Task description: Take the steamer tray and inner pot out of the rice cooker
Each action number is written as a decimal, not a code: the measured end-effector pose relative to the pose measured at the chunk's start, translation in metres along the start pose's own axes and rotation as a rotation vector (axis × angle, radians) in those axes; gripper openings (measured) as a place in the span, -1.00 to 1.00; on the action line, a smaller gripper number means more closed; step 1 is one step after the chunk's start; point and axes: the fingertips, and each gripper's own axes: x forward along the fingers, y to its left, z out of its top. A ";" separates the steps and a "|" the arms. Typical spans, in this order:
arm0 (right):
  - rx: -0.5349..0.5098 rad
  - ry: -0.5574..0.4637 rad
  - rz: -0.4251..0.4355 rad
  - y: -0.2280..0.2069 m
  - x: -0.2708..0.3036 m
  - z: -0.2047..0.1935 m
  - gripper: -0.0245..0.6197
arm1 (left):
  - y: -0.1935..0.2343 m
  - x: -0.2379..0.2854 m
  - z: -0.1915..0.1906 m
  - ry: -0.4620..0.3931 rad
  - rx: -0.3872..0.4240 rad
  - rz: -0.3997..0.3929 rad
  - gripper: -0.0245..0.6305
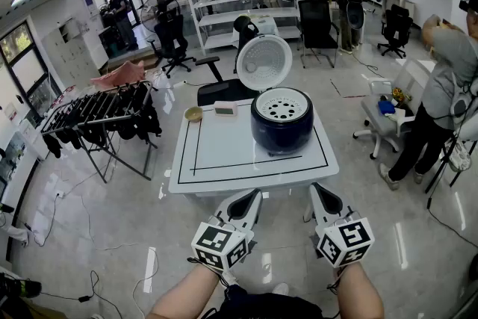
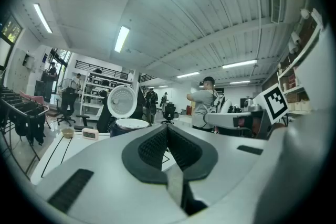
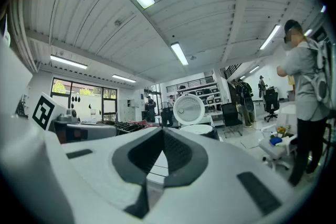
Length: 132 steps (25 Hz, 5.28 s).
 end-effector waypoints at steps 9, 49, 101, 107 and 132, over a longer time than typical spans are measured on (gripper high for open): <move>0.033 -0.008 0.023 -0.003 -0.004 0.006 -0.92 | -0.008 0.004 0.007 -0.004 -0.004 -0.007 -0.92; 0.076 -0.005 -0.180 -0.082 0.196 0.015 -0.26 | 0.168 0.157 0.030 0.008 -0.008 -0.111 0.09; 0.022 0.276 -0.412 -0.254 0.371 -0.030 -0.26 | 0.281 0.361 0.006 0.188 -0.036 -0.173 0.09; 0.018 0.377 -0.426 -0.281 0.380 -0.059 -0.26 | 0.287 0.386 -0.012 0.225 -0.016 -0.141 0.09; -0.316 0.785 -0.433 -0.317 0.405 -0.099 -0.29 | 0.301 0.424 -0.050 0.348 0.075 -0.052 0.10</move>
